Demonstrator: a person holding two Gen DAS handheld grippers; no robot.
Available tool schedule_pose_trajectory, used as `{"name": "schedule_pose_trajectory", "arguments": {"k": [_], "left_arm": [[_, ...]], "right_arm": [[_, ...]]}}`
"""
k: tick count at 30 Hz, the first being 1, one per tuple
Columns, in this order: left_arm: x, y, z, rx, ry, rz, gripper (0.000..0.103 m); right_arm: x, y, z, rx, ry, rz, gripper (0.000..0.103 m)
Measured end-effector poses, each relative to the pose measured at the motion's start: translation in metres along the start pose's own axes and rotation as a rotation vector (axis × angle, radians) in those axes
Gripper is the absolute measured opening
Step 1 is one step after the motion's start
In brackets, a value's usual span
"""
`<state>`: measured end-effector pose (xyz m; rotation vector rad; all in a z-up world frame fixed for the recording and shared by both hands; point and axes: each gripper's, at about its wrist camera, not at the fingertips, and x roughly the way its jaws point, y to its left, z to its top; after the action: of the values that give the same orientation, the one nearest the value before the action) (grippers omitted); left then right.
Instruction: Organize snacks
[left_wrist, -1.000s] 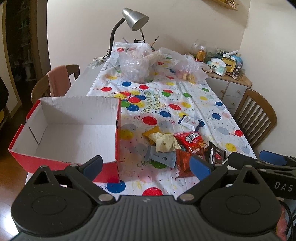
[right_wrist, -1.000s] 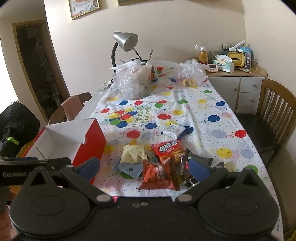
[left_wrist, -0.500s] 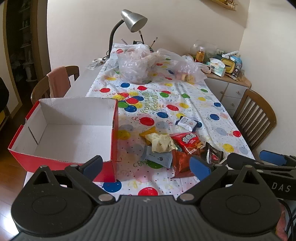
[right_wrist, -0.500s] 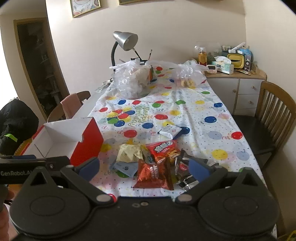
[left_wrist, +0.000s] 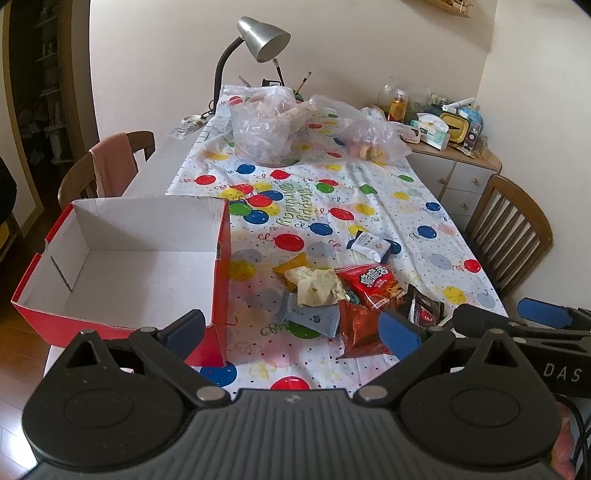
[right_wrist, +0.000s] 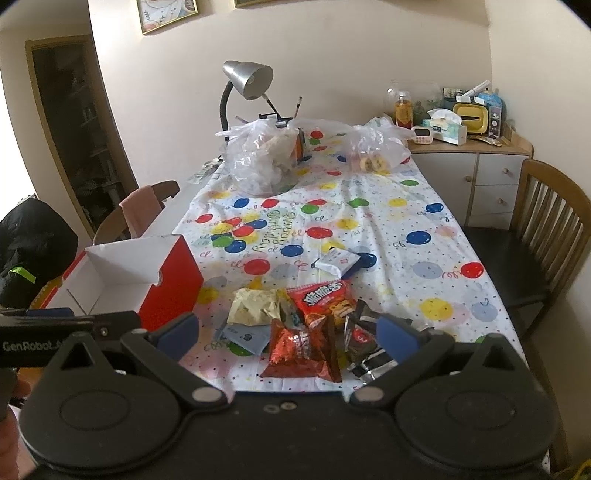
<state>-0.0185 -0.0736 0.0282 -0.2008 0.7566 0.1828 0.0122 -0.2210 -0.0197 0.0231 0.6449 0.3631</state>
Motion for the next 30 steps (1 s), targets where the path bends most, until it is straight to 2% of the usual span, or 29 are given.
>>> {"name": "schedule_pose_trajectory", "arguments": {"k": [14,23,30], "left_arm": [[0.011,-0.01,0.008,0.009,0.003,-0.005,0.101],[0.042,-0.011,0.016,0.02,0.041,-0.025,0.101],[0.074,-0.015,0.007,0.046,0.073,-0.02,0.101]], "right_arm": [[0.006,-0.007,0.003,0.002,0.005,-0.012,0.103],[0.029,-0.023,0.004,0.032,0.045,-0.028,0.102],[0.055,-0.043,-0.007,0.059,0.094,-0.069,0.097]]}}
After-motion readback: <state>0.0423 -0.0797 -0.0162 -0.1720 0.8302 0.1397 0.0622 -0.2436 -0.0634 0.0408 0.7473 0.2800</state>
